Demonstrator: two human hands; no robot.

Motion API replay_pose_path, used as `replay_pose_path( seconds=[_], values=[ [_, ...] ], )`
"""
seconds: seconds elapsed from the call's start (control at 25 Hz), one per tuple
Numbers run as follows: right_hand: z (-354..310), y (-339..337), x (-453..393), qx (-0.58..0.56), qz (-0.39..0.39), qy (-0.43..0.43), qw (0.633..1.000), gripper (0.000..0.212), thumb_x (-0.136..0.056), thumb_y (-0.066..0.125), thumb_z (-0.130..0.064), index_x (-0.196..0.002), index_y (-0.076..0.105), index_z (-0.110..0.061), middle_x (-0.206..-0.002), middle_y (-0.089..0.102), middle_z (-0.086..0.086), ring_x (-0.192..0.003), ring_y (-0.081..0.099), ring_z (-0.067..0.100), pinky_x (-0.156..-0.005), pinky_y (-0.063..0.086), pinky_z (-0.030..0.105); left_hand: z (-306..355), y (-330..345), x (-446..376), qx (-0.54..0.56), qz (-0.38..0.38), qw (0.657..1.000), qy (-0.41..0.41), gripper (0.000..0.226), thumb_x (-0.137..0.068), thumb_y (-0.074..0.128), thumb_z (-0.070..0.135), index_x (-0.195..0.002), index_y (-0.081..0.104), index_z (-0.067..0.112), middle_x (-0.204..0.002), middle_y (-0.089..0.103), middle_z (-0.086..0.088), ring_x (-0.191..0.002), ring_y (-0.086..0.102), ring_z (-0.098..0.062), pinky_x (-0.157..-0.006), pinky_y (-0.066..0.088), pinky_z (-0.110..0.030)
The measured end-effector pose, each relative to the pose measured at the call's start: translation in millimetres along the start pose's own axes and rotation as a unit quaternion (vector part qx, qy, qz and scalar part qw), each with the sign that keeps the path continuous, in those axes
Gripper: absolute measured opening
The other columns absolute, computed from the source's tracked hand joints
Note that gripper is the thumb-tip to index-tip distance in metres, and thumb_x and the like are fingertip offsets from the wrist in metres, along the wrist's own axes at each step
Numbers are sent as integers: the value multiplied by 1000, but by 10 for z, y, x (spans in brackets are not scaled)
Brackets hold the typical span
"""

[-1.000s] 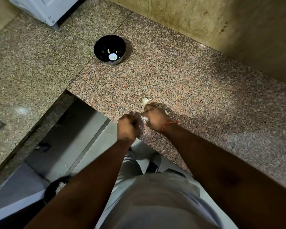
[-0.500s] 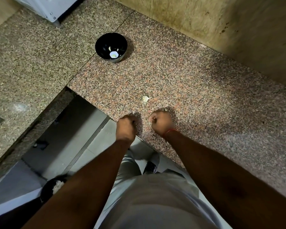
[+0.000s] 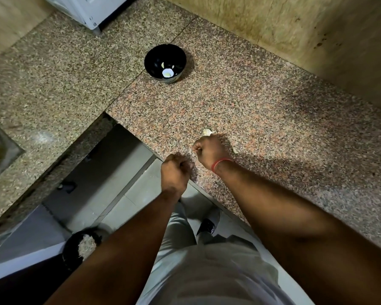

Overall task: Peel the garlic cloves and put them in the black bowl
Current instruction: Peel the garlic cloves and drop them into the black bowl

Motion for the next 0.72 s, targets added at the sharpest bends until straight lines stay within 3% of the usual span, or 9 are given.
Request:
replay_pose_path(
  seconds=[0.12,0.2,0.28,0.4,0.52,0.6,0.72],
  values=[
    [-191,113,-12,110,-55,-86,989,33,-87,65,10,-102,79,-16,-103,70,2,-95,64,17,-91,56,35,28,28,68,62,-8,998,6,14,-86,76,12,-100,79,14,-101,69,-2,-88,68,-10,-85,57,-25],
    [-170,150,95,147,-93,-111,979,35,-87,64,10,-104,78,-18,-104,66,-1,-95,61,15,-91,55,32,81,-2,122,80,0,997,23,15,-86,71,-1,-96,79,6,-93,68,1,-77,64,3,-77,48,-6],
    [-71,128,226,148,-115,-106,977,35,-84,68,10,-101,78,-18,-104,68,-3,-93,62,11,-90,56,29,135,2,133,48,9,997,51,22,-83,67,-6,-92,81,9,-96,70,2,-78,63,1,-79,45,-3],
    [246,-114,425,-38,-26,11,999,22,-86,74,2,-90,79,-19,-95,74,-9,-85,67,-1,-81,59,20,189,75,120,-11,-20,998,52,26,-87,63,-2,-102,79,12,-107,73,-2,-95,70,-15,-88,44,-9],
    [683,-294,660,-214,95,180,955,18,-88,75,-4,-88,76,-22,-92,75,-12,-90,70,-3,-78,58,15,298,152,145,-103,-48,989,91,25,-92,61,-3,-111,75,5,-114,71,-13,-105,65,-26,-96,49,-27],
    [759,-321,746,-201,115,190,954,19,-89,73,0,-89,76,-19,-89,74,-9,-88,71,1,-81,60,19,266,141,116,-101,-45,992,67,22,-91,60,-2,-106,74,6,-111,69,-14,-102,63,-28,-93,50,-33],
    [679,-286,749,-133,103,152,974,23,-88,69,6,-91,77,-15,-89,75,-4,-84,72,9,-83,61,25,282,126,93,-43,-43,997,49,18,-89,61,6,-101,73,14,-105,66,-6,-90,58,-18,-86,46,-25]
  ],
)
Point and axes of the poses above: each hand's wrist, its own x-axis away from the middle knuckle, its own y-axis out of the palm, z = x × y, the point moved 8 cm from there along -x, towards the middle knuckle
